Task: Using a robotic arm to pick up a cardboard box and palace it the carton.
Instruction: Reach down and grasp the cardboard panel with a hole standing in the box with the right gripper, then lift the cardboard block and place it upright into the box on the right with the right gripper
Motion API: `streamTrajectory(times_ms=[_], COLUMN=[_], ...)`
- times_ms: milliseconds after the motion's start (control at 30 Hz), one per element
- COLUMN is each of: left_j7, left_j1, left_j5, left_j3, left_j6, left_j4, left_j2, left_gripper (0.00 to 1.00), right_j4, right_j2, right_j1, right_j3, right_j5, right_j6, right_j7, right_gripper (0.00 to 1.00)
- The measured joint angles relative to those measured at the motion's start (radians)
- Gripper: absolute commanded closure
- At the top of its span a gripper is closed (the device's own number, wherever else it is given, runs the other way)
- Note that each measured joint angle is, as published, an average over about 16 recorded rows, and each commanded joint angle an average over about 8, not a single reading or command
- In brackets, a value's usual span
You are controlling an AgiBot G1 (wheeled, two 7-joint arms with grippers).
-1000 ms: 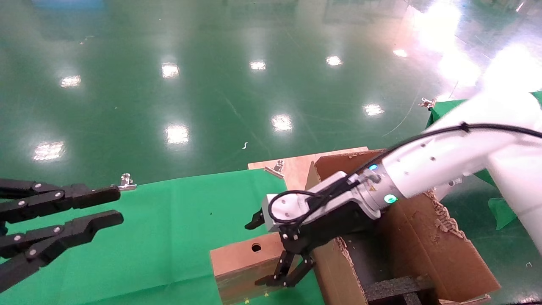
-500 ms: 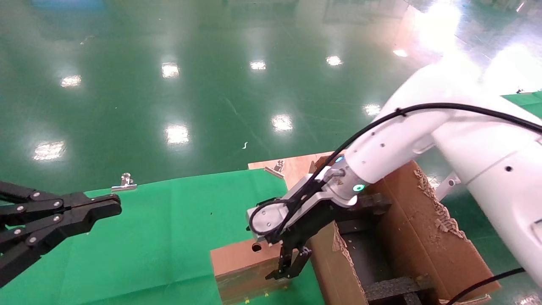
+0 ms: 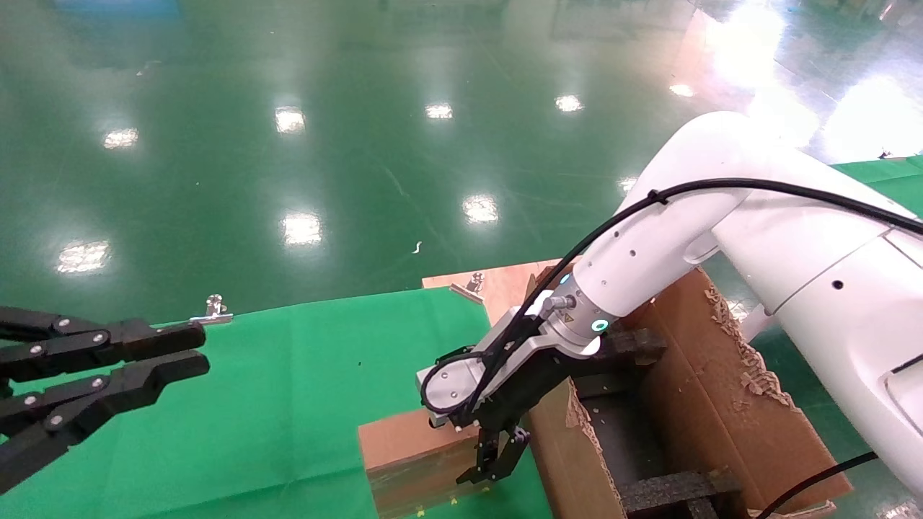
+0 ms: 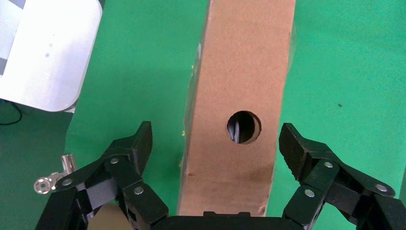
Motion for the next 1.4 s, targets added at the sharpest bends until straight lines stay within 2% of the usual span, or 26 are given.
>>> streamTrajectory(times_ms=[967, 1167, 1400], left_j7=[0.0, 0.0, 0.0], left_j1=[0.0, 0.0, 0.0], left_j5=[0.0, 0.0, 0.0], left_j3=[0.0, 0.0, 0.0], left_j6=[0.0, 0.0, 0.0], left_j4=[0.0, 0.0, 0.0], left_j2=[0.0, 0.0, 0.0], left_gripper=[0.0, 0.0, 0.0], right_j4=[-0.002, -0.035, -0.101], right_j2=[0.02, 0.033, 0.056], right_j1=[0.008, 0.068, 0.201], right_j3=[0.021, 0.031, 0.023], right_j5=[0.03, 0.057, 0.101], right_j6=[0.009, 0.006, -0.008], right_j7=[0.008, 0.01, -0.012], right_gripper=[1.0, 1.0, 1.0])
